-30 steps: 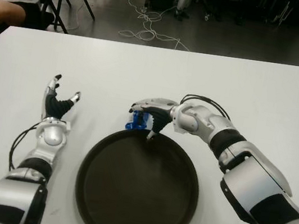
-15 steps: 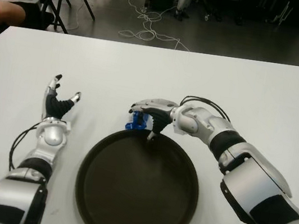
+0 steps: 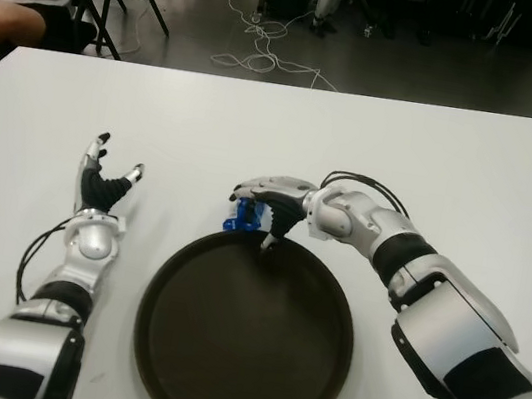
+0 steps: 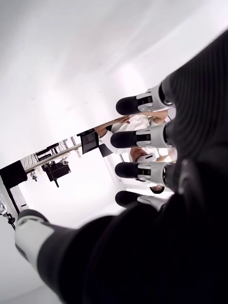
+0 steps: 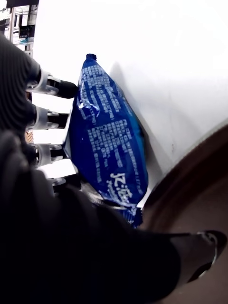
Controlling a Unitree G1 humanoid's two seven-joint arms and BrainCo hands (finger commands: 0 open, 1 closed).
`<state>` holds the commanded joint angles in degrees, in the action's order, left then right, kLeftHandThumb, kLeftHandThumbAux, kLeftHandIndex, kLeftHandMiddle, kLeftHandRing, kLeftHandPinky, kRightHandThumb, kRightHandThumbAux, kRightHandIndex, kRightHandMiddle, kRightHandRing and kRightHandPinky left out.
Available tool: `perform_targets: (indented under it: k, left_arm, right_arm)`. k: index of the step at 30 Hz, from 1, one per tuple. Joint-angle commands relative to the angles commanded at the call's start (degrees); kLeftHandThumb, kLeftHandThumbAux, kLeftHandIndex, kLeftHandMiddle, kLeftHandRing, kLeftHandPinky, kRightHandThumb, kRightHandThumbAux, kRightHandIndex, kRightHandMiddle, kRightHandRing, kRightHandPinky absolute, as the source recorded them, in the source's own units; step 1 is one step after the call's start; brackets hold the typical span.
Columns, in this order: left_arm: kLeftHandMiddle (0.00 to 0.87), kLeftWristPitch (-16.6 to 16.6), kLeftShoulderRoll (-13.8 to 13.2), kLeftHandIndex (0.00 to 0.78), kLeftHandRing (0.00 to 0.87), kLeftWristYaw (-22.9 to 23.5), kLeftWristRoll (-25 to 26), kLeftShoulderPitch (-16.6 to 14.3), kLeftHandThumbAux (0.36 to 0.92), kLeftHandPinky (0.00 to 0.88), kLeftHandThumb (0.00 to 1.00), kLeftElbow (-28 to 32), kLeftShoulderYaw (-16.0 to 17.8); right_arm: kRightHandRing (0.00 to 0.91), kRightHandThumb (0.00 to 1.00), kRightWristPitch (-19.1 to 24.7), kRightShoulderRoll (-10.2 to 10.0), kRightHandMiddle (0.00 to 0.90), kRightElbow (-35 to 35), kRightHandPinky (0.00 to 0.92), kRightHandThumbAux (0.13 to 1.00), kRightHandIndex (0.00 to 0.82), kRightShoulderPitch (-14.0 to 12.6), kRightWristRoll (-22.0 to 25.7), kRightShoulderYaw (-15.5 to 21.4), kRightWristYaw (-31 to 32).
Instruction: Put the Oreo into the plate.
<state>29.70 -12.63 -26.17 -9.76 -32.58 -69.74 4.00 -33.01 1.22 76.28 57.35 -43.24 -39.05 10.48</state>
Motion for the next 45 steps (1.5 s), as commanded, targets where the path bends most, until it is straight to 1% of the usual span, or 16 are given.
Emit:
perform_targets:
  k: [5, 10, 13, 17, 28, 33, 35, 41, 45]
  left_arm:
    - [0.11, -0.1, 0.1, 0.067, 0.083, 0.0, 0.1, 0.0, 0.766, 0.059, 0.0, 0.0, 0.1]
    - [0.107, -0.3, 0.0, 0.066, 0.08, -0.4, -0.3, 0.1, 0.772, 0.056, 0.0, 0.2, -0.2]
    - [0.106, -0.4, 0.0, 0.065, 0.082, -0.6, -0.5, 0.1, 0.767, 0.061, 0.0, 0.2, -0.4]
    - [0.103, -0.4, -0.1, 0.067, 0.082, -0.3, -0.4, 0.0, 0.748, 0.065, 0.0, 0.1, -0.3]
    - [0.095, 0.1, -0.2, 0.065, 0.07, -0.2, -0.3, 0.2, 0.736, 0.056, 0.0, 0.2, -0.3]
    - [0.103, 0.2, -0.3, 0.07, 0.078, -0.2, -0.3, 0.2, 0.741, 0.058, 0.0, 0.2, -0.3]
    - [0.102, 0.1, -0.3, 0.07, 0.077, -0.3, -0.4, 0.2, 0.735, 0.054, 0.0, 0.2, -0.4]
    - [0.1, 0.0, -0.3, 0.068, 0.076, -0.3, -0.4, 0.3, 0.733, 0.053, 0.0, 0.3, -0.4]
    - [0.097, 0.1, -0.3, 0.064, 0.075, -0.2, -0.3, 0.3, 0.738, 0.058, 0.0, 0.3, -0.4]
  right_arm:
    - [0.0, 0.0, -0.1, 0.1, 0.0, 0.0, 0.0, 0.732, 0.0, -0.1, 0.2, 0.0, 0.0]
    - [0.0, 0.0, -0.1, 0.2, 0.0, 0.1, 0.0, 0.739, 0.0, -0.3, -0.8, -1.2, -1.2]
    - [0.0, 0.0, 0.0, 0.3, 0.0, 0.2, 0.0, 0.744, 0.0, -0.5, -1.2, -1.8, -2.0]
    - [0.0, 0.0, -0.8, 1.1, 0.0, 0.1, 0.0, 0.748, 0.0, -0.7, -1.0, -2.2, -2.7]
    - [0.0, 0.0, -0.9, 2.2, 0.0, 0.2, 0.0, 0.73, 0.0, -0.9, -0.4, -2.0, -2.9]
    - [0.0, 0.0, -0.1, 3.0, 0.0, 0.2, 0.0, 0.696, 0.0, -0.9, 0.1, -1.4, -2.2]
    - [0.0, 0.0, 0.1, 3.3, 0.0, 0.2, 0.0, 0.69, 0.0, -1.0, 0.1, -1.4, -2.2]
    - [0.0, 0.0, 0.3, 3.7, 0.0, 0.2, 0.0, 0.705, 0.0, -1.4, 0.3, -1.1, -2.4]
    - [0.0, 0.0, 0.5, 4.1, 0.0, 0.1, 0.0, 0.7, 0.0, -1.7, 0.4, -1.0, -2.7]
